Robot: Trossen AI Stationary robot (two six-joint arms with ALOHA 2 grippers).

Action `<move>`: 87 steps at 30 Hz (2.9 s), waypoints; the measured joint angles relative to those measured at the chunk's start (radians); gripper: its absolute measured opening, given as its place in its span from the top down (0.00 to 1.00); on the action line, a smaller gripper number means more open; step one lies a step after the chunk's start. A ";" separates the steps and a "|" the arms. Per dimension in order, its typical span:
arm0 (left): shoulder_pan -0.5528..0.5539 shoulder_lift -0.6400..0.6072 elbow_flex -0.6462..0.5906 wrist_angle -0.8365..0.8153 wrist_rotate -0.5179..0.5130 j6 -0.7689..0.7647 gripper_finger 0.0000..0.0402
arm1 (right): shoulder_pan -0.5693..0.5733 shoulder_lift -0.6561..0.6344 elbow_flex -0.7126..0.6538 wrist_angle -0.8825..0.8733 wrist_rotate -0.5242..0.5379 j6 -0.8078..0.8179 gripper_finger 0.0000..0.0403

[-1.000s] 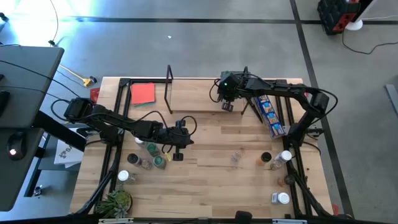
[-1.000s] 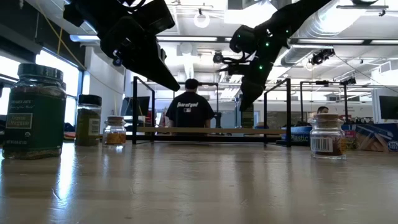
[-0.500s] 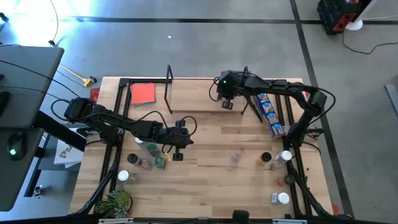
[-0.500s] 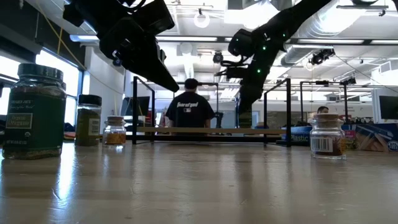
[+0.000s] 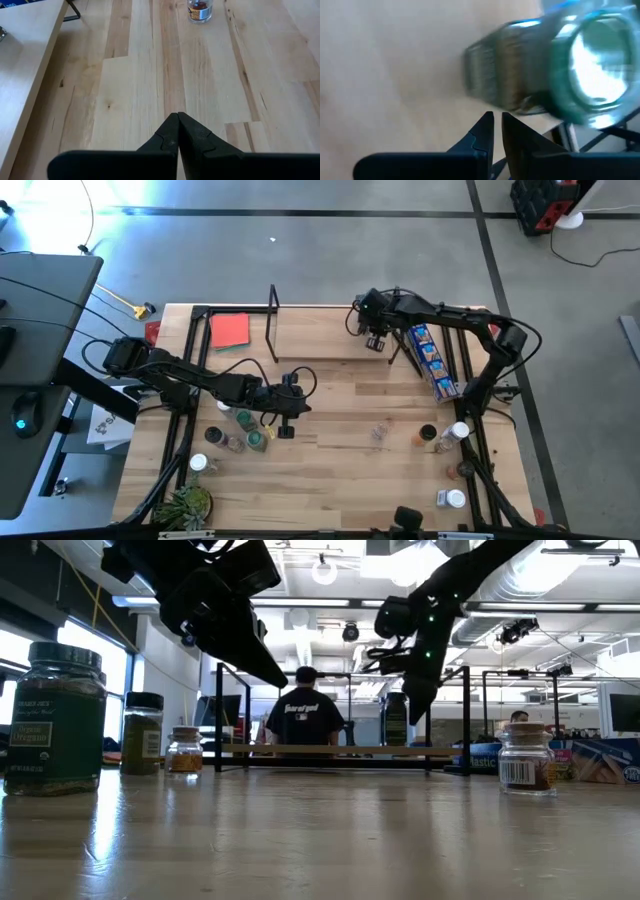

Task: Shelf spices
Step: Put the green seasoning bottle on the shelf aligned with the other green seasoning bottle

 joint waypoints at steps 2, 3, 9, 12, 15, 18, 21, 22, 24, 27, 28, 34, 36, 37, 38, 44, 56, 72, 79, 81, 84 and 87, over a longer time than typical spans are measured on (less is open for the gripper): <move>0.000 0.000 0.000 0.000 0.000 0.000 1.00 | -0.010 0.000 0.000 0.023 0.005 -0.014 0.93; 0.000 0.000 0.000 0.000 0.000 -0.001 1.00 | -0.014 0.000 0.000 0.030 0.005 -0.019 0.93; 0.000 0.000 0.000 -0.001 0.000 -0.005 1.00 | -0.034 0.000 -0.001 0.058 0.006 -0.044 0.93; 0.000 0.000 0.000 0.000 0.000 -0.005 1.00 | -0.039 0.000 -0.001 0.085 0.005 -0.055 0.93; 0.000 0.000 0.000 0.000 0.000 -0.005 1.00 | -0.041 0.000 -0.001 0.104 0.012 -0.068 0.93; 0.000 0.000 0.000 0.000 0.000 -0.005 1.00 | -0.040 0.000 -0.001 0.110 0.037 -0.067 0.93; 0.000 0.000 0.000 0.000 0.000 -0.005 1.00 | -0.037 0.000 0.000 0.107 0.095 -0.063 0.93; 0.000 0.000 0.000 0.000 0.000 -0.005 1.00 | -0.032 0.000 0.006 0.096 0.118 -0.054 0.93; 0.000 0.000 0.000 0.000 0.000 -0.005 1.00 | -0.019 0.000 0.028 0.067 0.158 -0.036 0.93; 0.000 0.000 0.000 0.000 0.000 -0.005 1.00 | 0.013 -0.001 0.082 -0.005 0.213 0.001 0.93; 0.000 0.000 0.000 0.000 0.000 -0.005 1.00 | 0.024 -0.001 0.102 -0.034 0.238 0.012 0.93; 0.000 0.000 0.000 -0.033 -0.005 -0.005 1.00 | 0.102 -0.002 0.235 -0.254 0.266 0.072 0.93; 0.000 0.000 0.000 -0.052 -0.013 -0.005 1.00 | 0.128 -0.003 0.251 -0.338 0.170 0.071 0.93; 0.000 0.000 0.000 -0.060 -0.016 -0.005 1.00 | 0.139 -0.003 0.251 -0.375 0.111 0.071 0.93; 0.000 0.000 0.000 -0.065 -0.019 -0.005 1.00 | 0.147 -0.003 0.246 -0.394 0.046 0.072 0.93; 0.000 0.000 0.000 -0.070 -0.037 0.010 1.00 | 0.168 -0.002 0.094 -0.159 -0.081 0.078 0.93; 0.000 0.000 0.000 -0.230 -0.135 -0.001 1.00 | 0.083 -0.001 -0.027 0.082 -0.014 0.081 0.93; 0.000 0.000 0.000 -0.232 -0.137 0.001 1.00 | 0.058 -0.001 -0.027 0.078 0.016 0.071 0.93; 0.000 0.000 0.000 -0.234 -0.137 0.001 1.00 | 0.064 -0.001 0.003 0.024 0.044 0.075 0.93; 0.000 0.000 0.000 -0.236 -0.137 0.002 1.00 | 0.075 -0.001 0.023 0.001 0.041 0.083 0.93; 0.000 0.000 0.000 -0.237 -0.137 0.002 1.00 | 0.098 -0.001 0.048 0.004 0.020 0.078 0.93; 0.000 0.000 0.000 -0.239 -0.138 0.001 1.00 | 0.109 -0.001 0.047 0.044 -0.095 0.053 0.93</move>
